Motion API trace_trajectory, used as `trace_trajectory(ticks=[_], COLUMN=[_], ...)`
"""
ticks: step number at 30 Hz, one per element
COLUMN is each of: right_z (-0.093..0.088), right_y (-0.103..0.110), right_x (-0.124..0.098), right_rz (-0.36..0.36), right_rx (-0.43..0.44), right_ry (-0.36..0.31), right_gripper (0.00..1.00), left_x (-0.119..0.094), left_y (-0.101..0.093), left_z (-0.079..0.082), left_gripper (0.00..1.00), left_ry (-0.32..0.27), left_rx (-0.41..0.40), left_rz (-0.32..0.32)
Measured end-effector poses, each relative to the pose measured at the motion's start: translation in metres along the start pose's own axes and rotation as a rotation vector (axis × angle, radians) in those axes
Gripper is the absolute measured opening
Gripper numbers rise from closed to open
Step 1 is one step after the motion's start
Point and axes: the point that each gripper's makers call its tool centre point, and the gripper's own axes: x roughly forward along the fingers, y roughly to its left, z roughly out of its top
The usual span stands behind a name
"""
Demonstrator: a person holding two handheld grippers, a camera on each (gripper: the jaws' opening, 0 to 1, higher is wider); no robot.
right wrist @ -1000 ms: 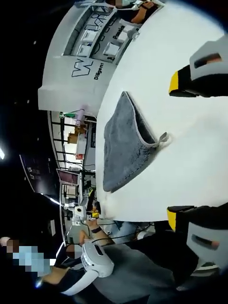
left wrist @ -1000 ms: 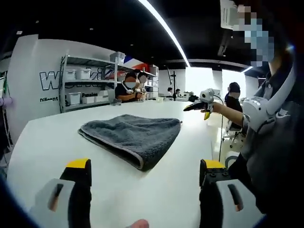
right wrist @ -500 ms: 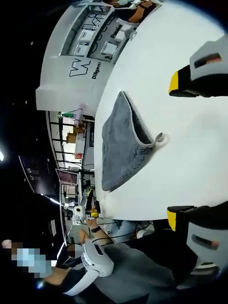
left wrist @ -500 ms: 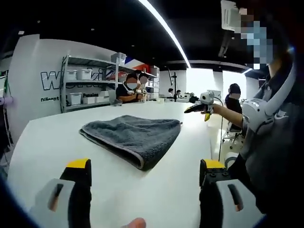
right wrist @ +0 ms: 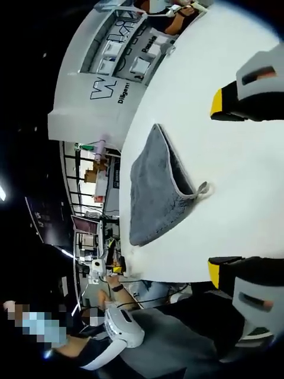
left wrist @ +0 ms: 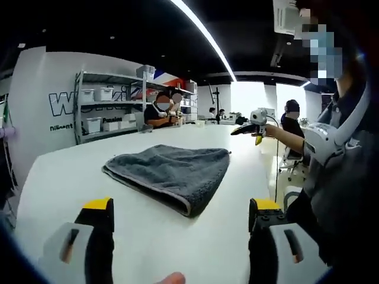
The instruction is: Fold the towel on the table until its edges align and the towel forms a compact rectangular stack.
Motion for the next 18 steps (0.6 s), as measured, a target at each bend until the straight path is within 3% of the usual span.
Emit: trace_trajectory(ticks=[3, 9, 15, 18], right_z=[0.005, 0.016, 0.031, 0.038], right_y=[-0.009, -0.035, -0.068, -0.088], right_x=[-0.002, -0.002, 0.016, 0.03], right_rz=[-0.003, 0.015, 0.044, 0.059], right_rx=[-0.018, -0.048, -0.054, -0.059], right_ry=[0.004, 0.025, 0.017, 0.03], right_gripper=[0.99, 0.96, 0.91, 0.91], left_x=[0.003, 0.013, 0.037, 0.053], left_y=[0.013, 0.057, 0.098, 0.114], left_z=[0.01, 0.024, 0.013, 0.011], left_gripper=[0.98, 0.92, 0.89, 0.85], left_ry=[-0.006, -0.02, 0.073, 0.092], left_rx=[0.026, 0.061, 0.087, 0.096], left_rz=[-0.022, -0.04, -0.031, -0.039])
